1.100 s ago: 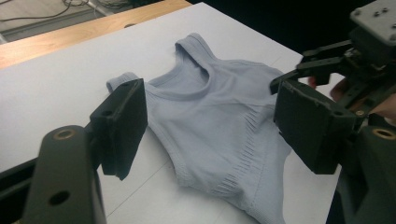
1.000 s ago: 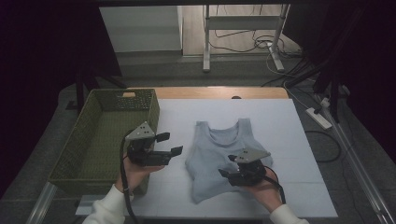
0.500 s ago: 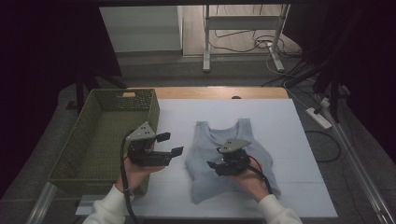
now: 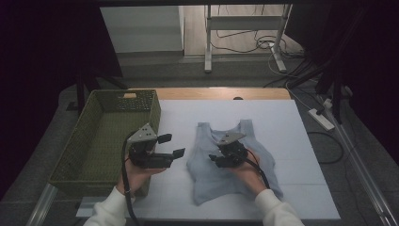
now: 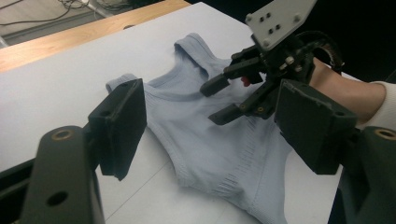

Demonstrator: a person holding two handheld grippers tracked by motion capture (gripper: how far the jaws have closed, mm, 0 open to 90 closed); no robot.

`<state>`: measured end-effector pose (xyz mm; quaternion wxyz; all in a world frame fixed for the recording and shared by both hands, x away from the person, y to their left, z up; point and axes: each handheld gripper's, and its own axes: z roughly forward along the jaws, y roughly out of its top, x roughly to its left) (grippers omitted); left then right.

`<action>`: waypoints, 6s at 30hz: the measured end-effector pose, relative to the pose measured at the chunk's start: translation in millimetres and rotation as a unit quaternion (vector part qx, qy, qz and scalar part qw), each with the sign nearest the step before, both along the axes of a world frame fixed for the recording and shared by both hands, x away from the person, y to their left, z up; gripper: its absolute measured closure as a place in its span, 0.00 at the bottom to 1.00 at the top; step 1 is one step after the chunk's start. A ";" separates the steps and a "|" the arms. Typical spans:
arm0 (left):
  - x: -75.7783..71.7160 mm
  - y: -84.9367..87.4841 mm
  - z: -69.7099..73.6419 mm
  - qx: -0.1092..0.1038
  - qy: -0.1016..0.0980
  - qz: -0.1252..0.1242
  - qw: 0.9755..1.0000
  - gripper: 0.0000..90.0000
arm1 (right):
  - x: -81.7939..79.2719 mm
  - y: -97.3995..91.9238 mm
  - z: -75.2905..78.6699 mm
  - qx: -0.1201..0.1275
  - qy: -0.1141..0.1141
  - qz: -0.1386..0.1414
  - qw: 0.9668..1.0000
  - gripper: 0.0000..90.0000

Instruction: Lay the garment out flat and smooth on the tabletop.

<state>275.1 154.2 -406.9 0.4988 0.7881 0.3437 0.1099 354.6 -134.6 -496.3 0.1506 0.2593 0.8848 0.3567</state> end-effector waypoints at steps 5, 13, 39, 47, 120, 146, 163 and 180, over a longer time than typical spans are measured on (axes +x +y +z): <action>-1.0 -0.3 -0.2 -0.003 -0.006 0.000 1.000 0.28 | 6.4 -0.1 -6.9 -0.016 0.018 0.010 1.000 0.83; -2.0 1.7 0.5 -0.007 -0.013 0.006 1.000 0.28 | 9.0 -5.1 -3.5 -0.007 -0.005 0.018 1.000 0.94; -2.4 0.2 -0.6 -0.002 -0.012 0.005 1.000 0.28 | 28.0 -13.4 -12.5 -0.015 -0.052 -0.026 0.998 0.79; -1.9 2.3 -0.2 -0.003 -0.013 0.009 1.000 0.28 | 10.5 -24.9 13.1 0.061 -0.048 -0.006 0.997 0.52; -0.6 5.8 1.1 -0.001 -0.016 0.014 1.000 0.27 | -70.7 0.9 17.2 0.082 -0.008 0.098 0.992 0.18; -0.3 3.9 -0.4 0.001 -0.013 0.011 1.000 0.27 | -84.4 50.4 -7.7 0.031 0.029 0.143 0.989 0.28; -1.1 4.2 0.2 0.002 -0.014 0.012 1.000 0.27 | -78.2 64.0 -31.6 -0.039 0.028 0.133 0.990 0.38; -1.7 4.6 0.1 0.003 -0.013 0.013 1.000 0.27 | -75.3 53.7 -27.0 -0.070 -0.015 0.138 0.988 0.89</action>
